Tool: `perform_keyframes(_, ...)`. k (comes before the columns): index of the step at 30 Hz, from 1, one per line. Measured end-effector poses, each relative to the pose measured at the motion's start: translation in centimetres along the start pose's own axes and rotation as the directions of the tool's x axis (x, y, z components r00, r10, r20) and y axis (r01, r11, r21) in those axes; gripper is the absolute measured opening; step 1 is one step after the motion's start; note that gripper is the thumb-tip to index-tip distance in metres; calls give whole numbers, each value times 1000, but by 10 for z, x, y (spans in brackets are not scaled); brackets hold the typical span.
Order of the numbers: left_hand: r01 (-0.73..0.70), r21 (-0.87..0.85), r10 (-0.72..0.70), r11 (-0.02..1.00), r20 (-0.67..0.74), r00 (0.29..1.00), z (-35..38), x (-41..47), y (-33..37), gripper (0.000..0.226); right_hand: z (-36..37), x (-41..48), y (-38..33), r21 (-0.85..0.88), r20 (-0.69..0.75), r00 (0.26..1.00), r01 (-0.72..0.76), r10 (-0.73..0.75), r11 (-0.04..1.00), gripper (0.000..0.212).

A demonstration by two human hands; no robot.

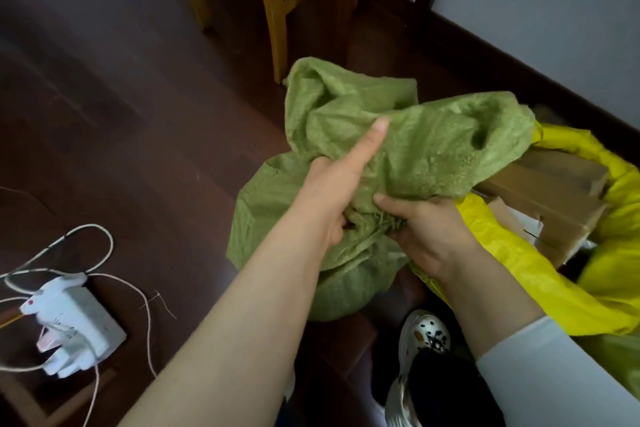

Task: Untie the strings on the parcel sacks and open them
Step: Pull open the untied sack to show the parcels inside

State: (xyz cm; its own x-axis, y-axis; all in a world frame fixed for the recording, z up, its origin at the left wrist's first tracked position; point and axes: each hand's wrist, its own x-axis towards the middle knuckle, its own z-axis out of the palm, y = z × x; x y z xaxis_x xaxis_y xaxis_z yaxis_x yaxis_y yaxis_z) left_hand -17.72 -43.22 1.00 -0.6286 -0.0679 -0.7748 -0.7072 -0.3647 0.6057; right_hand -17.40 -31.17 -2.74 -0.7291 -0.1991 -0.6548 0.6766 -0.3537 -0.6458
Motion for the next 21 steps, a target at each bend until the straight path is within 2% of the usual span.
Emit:
perform_keyframes(2, -56, -72, 44, 996, -164, 985, 1, 4, -3, 52, -4, -4, -9, 16, 121, 991, -56, 54, 998, 56)
perform_keyframes(3, -80, -74, 62, 994, -219, 974, -1, 7, -3, 43, -9, -6, -16, 46, 152, 986, -78, 70, 996, 65)
perform_keyframes(7, -193, 43, 197, 980, -216, 956, -9, 8, -2, 45, -34, -4, -43, 281, 102, 994, -73, 46, 957, 98)
perform_keyframes(9, -221, 101, 236, 970, -177, 955, -9, 3, -2, 49, -38, -5, -51, 284, 28, 1000, -21, 14, 959, 107)
perform_keyframes(11, -246, 151, 265, 958, -130, 955, -8, -1, -3, 49, -35, -8, -54, 239, -33, 999, 34, -27, 970, 97)
perform_keyframes(14, -228, 167, 249, 959, -122, 961, -11, -12, -5, 43, -25, -18, -59, 154, -146, 977, 176, -154, 972, 63)
perform_keyframes(17, -172, 59, 177, 983, -107, 978, -15, -31, -6, 33, -19, -35, -66, 73, -238, 930, 303, -279, 950, 51)
perform_keyframes(19, -105, -14, 104, 994, -52, 993, -17, -46, -4, 45, -15, -51, -68, 90, -148, 945, 307, -292, 947, 54)
perform_keyframes(21, -50, -42, 49, 998, -27, 998, -15, -60, -2, 76, -11, -70, -66, 97, -56, 961, 275, -271, 956, 53)
